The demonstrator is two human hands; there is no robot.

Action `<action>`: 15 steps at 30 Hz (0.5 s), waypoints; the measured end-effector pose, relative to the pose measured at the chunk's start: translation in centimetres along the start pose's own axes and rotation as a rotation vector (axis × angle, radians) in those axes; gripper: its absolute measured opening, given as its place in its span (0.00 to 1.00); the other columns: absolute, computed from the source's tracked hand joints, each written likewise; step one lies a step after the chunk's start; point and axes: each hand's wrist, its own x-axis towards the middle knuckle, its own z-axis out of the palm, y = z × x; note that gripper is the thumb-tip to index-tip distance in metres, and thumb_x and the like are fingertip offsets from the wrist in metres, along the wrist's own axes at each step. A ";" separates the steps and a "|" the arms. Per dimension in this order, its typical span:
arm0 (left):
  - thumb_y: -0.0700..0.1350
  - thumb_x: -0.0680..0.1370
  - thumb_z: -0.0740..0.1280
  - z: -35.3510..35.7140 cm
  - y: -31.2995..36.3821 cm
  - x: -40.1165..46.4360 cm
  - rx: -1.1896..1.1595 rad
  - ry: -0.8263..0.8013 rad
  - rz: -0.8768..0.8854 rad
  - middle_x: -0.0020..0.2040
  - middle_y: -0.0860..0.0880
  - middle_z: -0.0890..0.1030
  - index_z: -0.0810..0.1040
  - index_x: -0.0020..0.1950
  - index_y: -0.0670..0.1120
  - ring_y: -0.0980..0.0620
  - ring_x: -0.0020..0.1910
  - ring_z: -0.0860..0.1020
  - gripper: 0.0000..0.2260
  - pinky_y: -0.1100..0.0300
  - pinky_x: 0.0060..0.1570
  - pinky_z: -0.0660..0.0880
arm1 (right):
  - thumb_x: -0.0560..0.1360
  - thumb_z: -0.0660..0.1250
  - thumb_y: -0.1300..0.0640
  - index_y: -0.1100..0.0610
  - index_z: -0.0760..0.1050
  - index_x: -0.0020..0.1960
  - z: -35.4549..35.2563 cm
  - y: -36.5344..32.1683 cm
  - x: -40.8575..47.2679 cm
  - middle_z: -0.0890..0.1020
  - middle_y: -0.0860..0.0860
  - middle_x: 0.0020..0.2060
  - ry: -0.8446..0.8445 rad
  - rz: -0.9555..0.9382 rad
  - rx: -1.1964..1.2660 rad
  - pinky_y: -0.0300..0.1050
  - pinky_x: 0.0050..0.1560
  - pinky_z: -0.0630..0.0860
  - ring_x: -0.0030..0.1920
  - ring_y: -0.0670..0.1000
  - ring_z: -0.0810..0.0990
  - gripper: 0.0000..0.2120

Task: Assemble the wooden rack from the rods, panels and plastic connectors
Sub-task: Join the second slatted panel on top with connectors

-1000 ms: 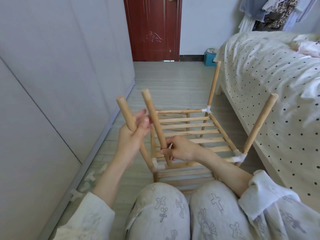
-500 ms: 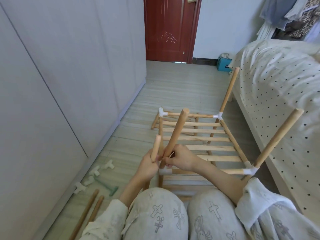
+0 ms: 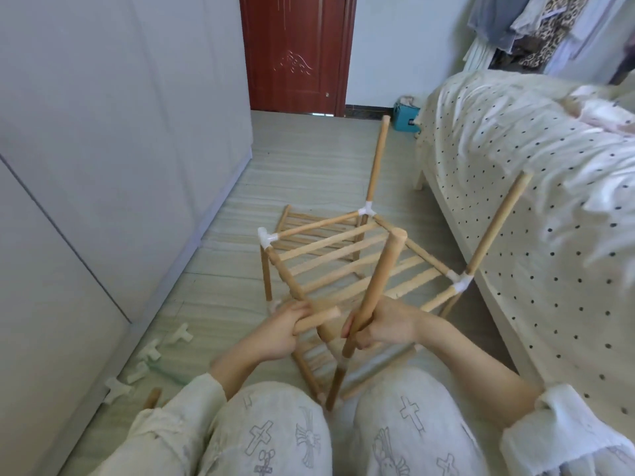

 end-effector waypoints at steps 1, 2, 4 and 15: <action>0.33 0.71 0.60 0.0 0.2 0.5 0.079 -0.013 0.031 0.71 0.47 0.67 0.71 0.68 0.45 0.50 0.72 0.62 0.25 0.55 0.73 0.56 | 0.65 0.68 0.63 0.61 0.81 0.48 -0.5 1.0 -1.1 0.84 0.54 0.43 0.010 0.025 0.023 0.36 0.46 0.77 0.43 0.50 0.81 0.12; 0.31 0.71 0.60 0.1 0.4 1.0 0.146 -0.011 0.068 0.72 0.48 0.66 0.71 0.68 0.45 0.51 0.73 0.61 0.26 0.58 0.73 0.53 | 0.62 0.68 0.60 0.60 0.81 0.47 -0.9 2.2 -2.2 0.84 0.52 0.42 0.026 0.048 0.053 0.33 0.45 0.77 0.44 0.47 0.81 0.14; 0.30 0.72 0.60 0.2 1.0 1.9 0.274 -0.009 0.144 0.73 0.50 0.64 0.69 0.70 0.48 0.53 0.74 0.58 0.27 0.60 0.72 0.51 | 0.62 0.69 0.62 0.61 0.81 0.44 -1.6 4.6 -4.2 0.84 0.53 0.41 0.094 0.081 0.126 0.30 0.42 0.75 0.41 0.42 0.81 0.11; 0.34 0.76 0.57 4.2 1.0 3.1 0.537 -0.109 0.105 0.77 0.51 0.49 0.59 0.74 0.57 0.50 0.74 0.57 0.29 0.50 0.73 0.47 | 0.77 0.64 0.51 0.57 0.62 0.28 -2.0 9.8 -6.7 0.68 0.52 0.25 0.993 0.139 0.861 0.42 0.38 0.67 0.29 0.50 0.68 0.22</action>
